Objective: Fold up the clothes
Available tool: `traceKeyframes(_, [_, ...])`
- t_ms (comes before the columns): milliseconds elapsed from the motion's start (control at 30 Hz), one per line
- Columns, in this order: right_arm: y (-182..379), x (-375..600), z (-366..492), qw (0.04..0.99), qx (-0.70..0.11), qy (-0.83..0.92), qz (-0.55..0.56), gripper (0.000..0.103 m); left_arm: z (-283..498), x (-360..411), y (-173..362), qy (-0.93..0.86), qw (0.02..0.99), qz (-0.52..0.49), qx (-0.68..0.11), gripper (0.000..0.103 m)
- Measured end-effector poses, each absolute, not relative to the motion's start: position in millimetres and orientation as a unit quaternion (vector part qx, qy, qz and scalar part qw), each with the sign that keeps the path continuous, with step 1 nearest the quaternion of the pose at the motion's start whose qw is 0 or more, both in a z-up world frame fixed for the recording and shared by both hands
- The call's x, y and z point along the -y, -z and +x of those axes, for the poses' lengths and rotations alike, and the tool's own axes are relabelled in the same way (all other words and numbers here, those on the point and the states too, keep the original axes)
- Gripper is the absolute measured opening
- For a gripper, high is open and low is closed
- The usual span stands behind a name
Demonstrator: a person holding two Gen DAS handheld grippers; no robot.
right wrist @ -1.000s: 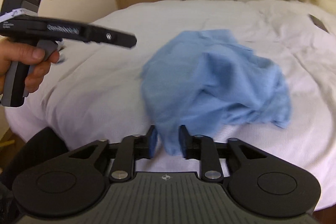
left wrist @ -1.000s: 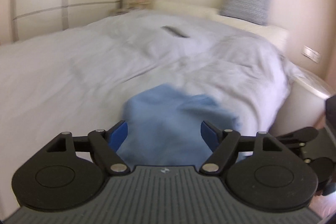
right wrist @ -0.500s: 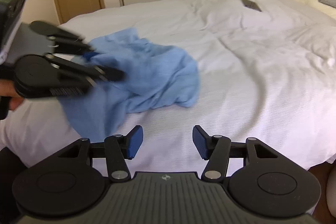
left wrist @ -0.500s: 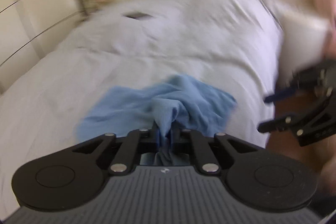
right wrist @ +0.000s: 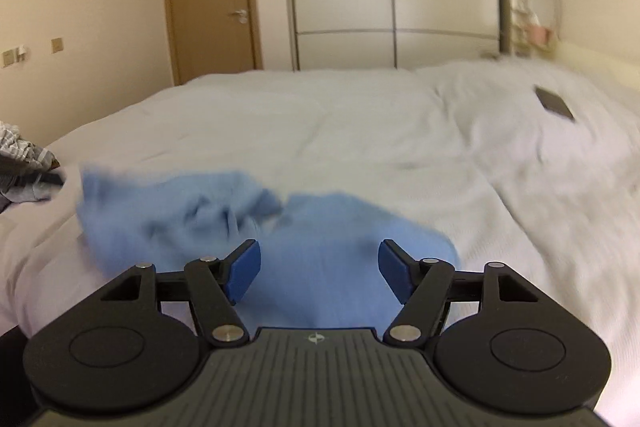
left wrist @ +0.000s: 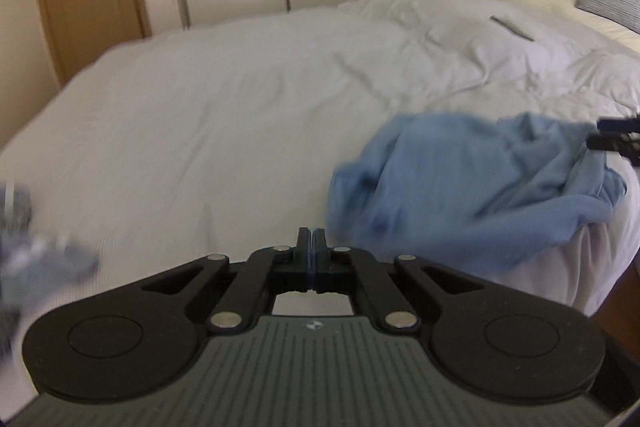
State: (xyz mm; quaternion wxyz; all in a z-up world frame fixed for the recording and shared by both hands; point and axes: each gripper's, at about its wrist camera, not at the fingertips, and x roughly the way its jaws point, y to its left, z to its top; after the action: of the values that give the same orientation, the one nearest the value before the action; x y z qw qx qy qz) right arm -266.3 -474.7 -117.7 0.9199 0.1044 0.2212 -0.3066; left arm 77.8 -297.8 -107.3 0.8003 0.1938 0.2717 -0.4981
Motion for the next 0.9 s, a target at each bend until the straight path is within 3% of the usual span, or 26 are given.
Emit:
traceKeyframes(100, [126.5,489.1,-248.2,0.912,-0.249,0.313,0.097,0.073,81.3,296.6,115.2,0.501,0.797,0.176,-0.287,0.0])
traceKeyframes(133, [130.1,492.8,-244.5,0.908,-0.258,0.317,0.096,0.073,83.3,303.0,114.5,0.508,0.794,0.171,-0.287,0.005])
traceKeyframes(200, [134.6,497.3,-241.2,0.904,-0.27,0.319,0.096,0.074,87.3,315.9,113.3,0.52,0.788,0.162,-0.287,0.025])
traceKeyframes(267, [136.9,499.5,-240.5,0.902,-0.273,0.321,0.089,0.079,91.2,328.8,112.0,0.533,0.781,0.153,-0.287,0.059])
traceKeyframes(333, [136.5,504.8,-240.9,0.899,-0.269,0.334,0.088,0.081,95.3,345.1,113.6,0.545,0.772,0.148,-0.29,0.062])
traceKeyframes(433, [135.2,518.4,-242.5,0.893,-0.261,0.353,0.097,0.081,100.8,382.4,127.0,0.563,0.75,0.162,-0.308,0.081])
traceKeyframes(533, [139.1,539.2,-238.0,0.886,-0.276,0.358,0.109,0.081,95.5,409.3,145.1,0.573,0.727,0.2,-0.322,0.078])
traceKeyframes(600, [148.0,556.4,-230.0,0.878,-0.308,0.342,0.129,0.081,88.1,415.6,151.4,0.579,0.719,0.218,-0.318,0.06])
traceKeyframes(633, [151.8,562.8,-227.1,0.876,-0.319,0.333,0.139,0.081,84.7,415.8,152.5,0.582,0.716,0.222,-0.314,0.041])
traceKeyframes(667, [154.3,567.3,-225.4,0.875,-0.325,0.327,0.146,0.075,83.7,413.9,151.7,0.583,0.717,0.221,-0.311,0.025])
traceKeyframes(700, [155.1,569.0,-224.8,0.875,-0.327,0.323,0.149,0.067,84.1,411.5,150.3,0.583,0.719,0.217,-0.31,0.018])
traceKeyframes(733, [154.6,568.3,-224.5,0.877,-0.327,0.319,0.148,0.049,84.4,409.1,148.8,0.583,0.721,0.213,-0.309,0.007])
traceKeyframes(767, [153.5,566.9,-224.3,0.879,-0.327,0.315,0.146,0.029,85.8,406.5,145.4,0.582,0.725,0.207,-0.305,0.006])
traceKeyframes(800, [152.5,565.6,-224.1,0.881,-0.327,0.31,0.144,0.021,87.9,403.7,140.7,0.581,0.729,0.2,-0.301,0.005])
traceKeyframes(900, [138.2,554.2,-229.2,0.889,-0.307,0.32,0.112,0.015,92.3,384.5,111.9,0.571,0.757,0.172,-0.268,0.004])
